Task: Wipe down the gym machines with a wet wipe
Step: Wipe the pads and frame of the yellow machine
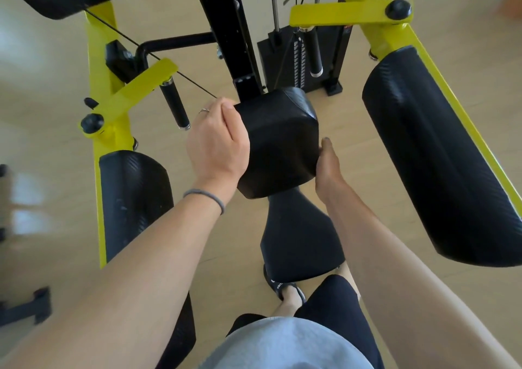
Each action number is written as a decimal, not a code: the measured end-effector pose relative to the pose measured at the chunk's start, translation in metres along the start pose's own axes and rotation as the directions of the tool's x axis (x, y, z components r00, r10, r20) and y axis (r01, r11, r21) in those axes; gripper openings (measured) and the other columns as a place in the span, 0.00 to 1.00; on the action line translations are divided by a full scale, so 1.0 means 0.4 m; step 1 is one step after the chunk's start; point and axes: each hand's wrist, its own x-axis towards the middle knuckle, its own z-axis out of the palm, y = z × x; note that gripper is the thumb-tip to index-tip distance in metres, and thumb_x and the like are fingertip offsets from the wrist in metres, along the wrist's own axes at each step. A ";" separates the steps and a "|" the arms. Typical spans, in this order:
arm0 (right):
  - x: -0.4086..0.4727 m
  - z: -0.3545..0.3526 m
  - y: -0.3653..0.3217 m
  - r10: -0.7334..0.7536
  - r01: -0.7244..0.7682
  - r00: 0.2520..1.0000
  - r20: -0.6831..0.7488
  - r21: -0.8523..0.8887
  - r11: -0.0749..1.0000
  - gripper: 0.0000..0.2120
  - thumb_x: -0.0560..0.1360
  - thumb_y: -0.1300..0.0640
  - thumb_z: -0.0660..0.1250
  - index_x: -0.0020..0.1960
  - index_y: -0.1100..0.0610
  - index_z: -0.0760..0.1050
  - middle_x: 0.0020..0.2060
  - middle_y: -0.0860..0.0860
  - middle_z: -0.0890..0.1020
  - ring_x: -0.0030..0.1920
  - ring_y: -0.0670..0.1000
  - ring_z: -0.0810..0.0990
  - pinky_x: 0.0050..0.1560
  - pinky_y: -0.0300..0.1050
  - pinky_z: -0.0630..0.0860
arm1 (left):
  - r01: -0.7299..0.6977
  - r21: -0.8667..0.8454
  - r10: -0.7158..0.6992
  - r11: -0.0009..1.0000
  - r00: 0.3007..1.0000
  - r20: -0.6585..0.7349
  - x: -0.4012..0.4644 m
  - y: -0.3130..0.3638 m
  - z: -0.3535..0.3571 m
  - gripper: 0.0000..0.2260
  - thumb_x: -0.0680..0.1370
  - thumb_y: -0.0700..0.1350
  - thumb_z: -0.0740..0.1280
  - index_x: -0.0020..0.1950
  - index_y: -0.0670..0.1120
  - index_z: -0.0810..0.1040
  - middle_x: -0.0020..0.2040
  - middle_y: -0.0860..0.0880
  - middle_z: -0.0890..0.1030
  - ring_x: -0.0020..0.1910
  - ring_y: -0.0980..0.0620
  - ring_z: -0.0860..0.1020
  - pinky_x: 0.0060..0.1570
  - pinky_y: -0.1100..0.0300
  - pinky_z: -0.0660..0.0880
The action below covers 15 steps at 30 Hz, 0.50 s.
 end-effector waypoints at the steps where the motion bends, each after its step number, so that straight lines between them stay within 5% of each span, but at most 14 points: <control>1: 0.014 -0.005 0.010 0.019 -0.019 1.000 0.013 0.005 1.000 0.22 0.86 0.40 0.46 0.45 0.47 0.74 0.48 0.48 0.78 0.60 0.51 0.74 0.72 0.52 0.65 | -0.007 0.001 0.007 1.000 1.000 -0.009 0.001 -0.001 0.002 0.22 0.84 0.48 0.50 0.53 0.44 0.82 0.41 0.48 0.82 0.38 0.58 0.73 0.33 0.78 0.61; 3: 0.041 -0.016 0.034 0.102 -0.107 0.992 0.068 0.068 0.992 0.25 0.86 0.41 0.45 0.50 0.51 0.77 0.54 0.52 0.82 0.63 0.53 0.76 0.74 0.53 0.66 | -0.013 0.008 0.013 1.000 1.000 -0.024 0.001 0.000 0.004 0.22 0.83 0.49 0.49 0.53 0.44 0.83 0.41 0.48 0.83 0.38 0.58 0.73 0.33 0.77 0.60; 6: 0.074 -0.031 0.099 0.207 -0.256 0.964 0.166 0.385 0.887 0.28 0.86 0.43 0.44 0.64 0.63 0.72 0.55 0.61 0.83 0.64 0.60 0.79 0.71 0.54 0.72 | -0.022 0.015 0.022 1.000 0.999 -0.044 -0.002 -0.003 0.007 0.22 0.83 0.49 0.50 0.53 0.44 0.83 0.41 0.48 0.83 0.39 0.58 0.73 0.34 0.76 0.59; 11: 0.065 0.018 0.203 0.279 -0.374 0.927 0.251 0.674 0.637 0.18 0.84 0.52 0.49 0.47 0.57 0.75 0.37 0.56 0.82 0.46 0.55 0.81 0.57 0.44 0.74 | -0.036 0.012 0.036 0.999 0.997 -0.063 -0.001 -0.008 0.013 0.21 0.83 0.47 0.50 0.53 0.43 0.83 0.41 0.47 0.83 0.39 0.58 0.74 0.35 0.76 0.59; 15: 0.021 0.107 0.249 0.362 -0.433 0.891 0.274 0.752 0.497 0.25 0.86 0.46 0.46 0.67 0.59 0.74 0.49 0.64 0.86 0.58 0.65 0.79 0.60 0.54 0.75 | -0.034 0.000 0.034 0.999 0.998 -0.059 -0.001 -0.010 0.014 0.21 0.83 0.47 0.50 0.52 0.43 0.83 0.42 0.47 0.83 0.39 0.57 0.75 0.34 0.75 0.60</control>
